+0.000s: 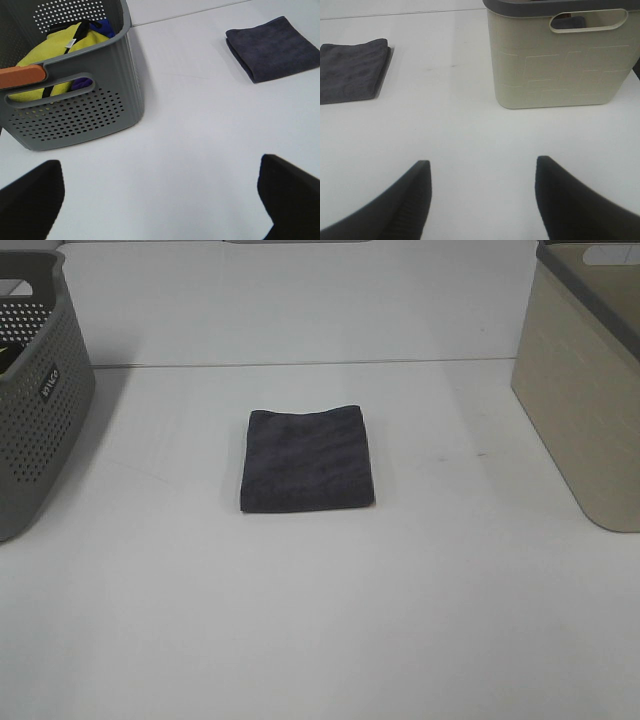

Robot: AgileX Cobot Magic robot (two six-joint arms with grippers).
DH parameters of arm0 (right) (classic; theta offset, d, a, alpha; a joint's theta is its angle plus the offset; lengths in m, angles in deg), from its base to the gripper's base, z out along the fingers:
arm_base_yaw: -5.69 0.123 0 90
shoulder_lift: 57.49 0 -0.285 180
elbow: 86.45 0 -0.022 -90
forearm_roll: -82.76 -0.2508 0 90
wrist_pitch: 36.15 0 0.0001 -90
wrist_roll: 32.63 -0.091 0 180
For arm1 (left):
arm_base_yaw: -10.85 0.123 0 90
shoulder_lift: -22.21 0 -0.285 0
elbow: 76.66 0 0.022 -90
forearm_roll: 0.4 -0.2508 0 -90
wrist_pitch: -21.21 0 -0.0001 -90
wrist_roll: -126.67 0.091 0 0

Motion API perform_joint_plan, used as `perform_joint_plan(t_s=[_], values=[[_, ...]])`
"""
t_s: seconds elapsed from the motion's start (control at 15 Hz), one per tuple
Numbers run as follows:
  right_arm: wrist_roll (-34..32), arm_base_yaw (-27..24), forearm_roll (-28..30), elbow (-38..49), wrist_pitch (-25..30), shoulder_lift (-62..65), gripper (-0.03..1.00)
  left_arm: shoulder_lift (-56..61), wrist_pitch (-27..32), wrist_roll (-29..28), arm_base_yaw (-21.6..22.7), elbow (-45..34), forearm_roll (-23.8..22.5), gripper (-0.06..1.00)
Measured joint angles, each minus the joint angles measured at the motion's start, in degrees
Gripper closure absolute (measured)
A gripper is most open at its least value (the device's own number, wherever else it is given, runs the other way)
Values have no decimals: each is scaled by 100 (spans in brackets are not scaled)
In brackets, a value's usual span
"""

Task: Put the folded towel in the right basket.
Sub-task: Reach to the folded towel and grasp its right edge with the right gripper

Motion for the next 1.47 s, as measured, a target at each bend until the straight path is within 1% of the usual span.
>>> perform_joint_plan(t_s=[1.47], values=[[0, 0, 0, 0, 0, 0, 40, 0, 0, 0, 0, 0, 0, -4]])
